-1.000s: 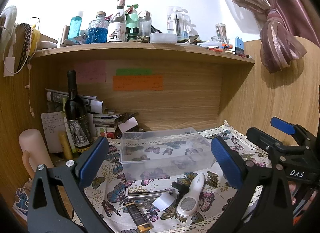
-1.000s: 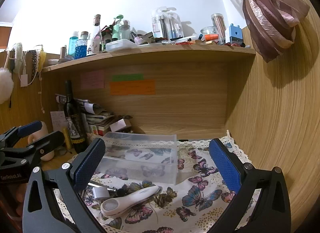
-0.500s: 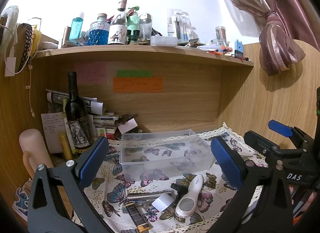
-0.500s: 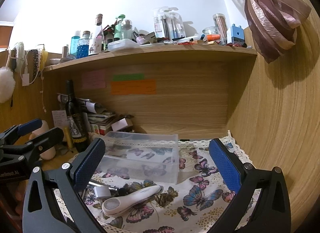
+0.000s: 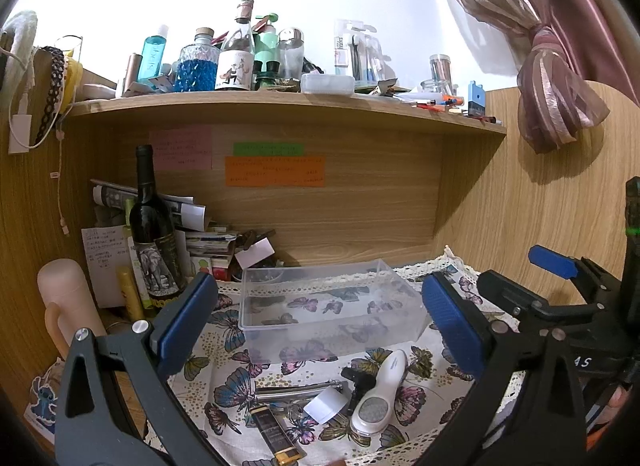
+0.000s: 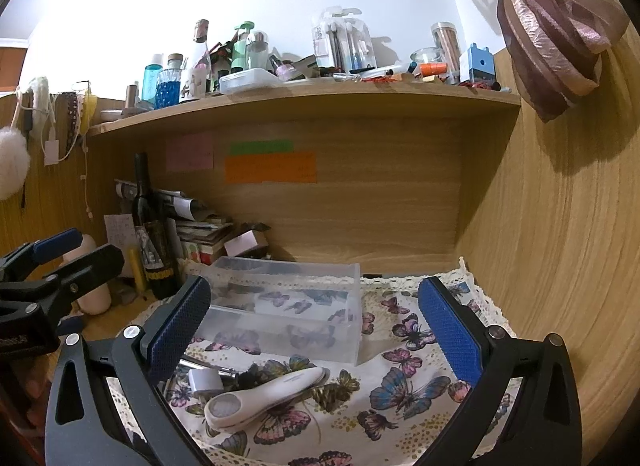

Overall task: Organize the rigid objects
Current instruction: 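Grasp the black-and-gold cylinder with the left tool while the right tool grasps the black cone piece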

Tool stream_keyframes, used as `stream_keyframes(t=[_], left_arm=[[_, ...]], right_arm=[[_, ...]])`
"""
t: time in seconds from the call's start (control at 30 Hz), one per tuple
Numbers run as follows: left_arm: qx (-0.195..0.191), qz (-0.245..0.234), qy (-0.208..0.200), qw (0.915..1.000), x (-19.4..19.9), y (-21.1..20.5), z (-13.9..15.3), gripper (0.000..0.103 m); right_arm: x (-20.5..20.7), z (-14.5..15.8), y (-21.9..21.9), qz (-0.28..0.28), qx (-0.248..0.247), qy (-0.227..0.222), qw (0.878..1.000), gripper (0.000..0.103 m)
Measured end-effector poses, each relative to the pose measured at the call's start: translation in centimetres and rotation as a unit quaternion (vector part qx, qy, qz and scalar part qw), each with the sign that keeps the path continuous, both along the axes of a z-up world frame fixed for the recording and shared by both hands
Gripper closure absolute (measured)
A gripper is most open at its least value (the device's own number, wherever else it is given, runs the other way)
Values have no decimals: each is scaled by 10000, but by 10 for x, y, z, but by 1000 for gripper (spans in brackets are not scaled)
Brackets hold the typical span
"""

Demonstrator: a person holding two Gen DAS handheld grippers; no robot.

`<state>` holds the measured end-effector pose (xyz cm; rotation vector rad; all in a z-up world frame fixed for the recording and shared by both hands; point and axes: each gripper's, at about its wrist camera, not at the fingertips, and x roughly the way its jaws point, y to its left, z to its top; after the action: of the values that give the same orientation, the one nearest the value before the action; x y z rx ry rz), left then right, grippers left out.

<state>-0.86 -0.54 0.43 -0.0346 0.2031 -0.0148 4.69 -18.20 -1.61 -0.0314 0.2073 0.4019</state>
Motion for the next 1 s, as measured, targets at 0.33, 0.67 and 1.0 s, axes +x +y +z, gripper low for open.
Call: stream_keyframes(t=[0.33, 0.67, 1.0], left_arm=[[-174, 260, 627, 9975, 24, 36, -14, 16], [-418, 419, 1917, 9797, 47, 69, -84, 48], [-460, 264, 2955, 9539, 55, 64, -138, 51]], right_arm=[[24, -22, -7, -5, -301, 439, 9986, 17], [67, -74, -21, -3, -416, 1610, 9861, 37], [100, -110, -14, 150, -700, 2460, 9666, 40]])
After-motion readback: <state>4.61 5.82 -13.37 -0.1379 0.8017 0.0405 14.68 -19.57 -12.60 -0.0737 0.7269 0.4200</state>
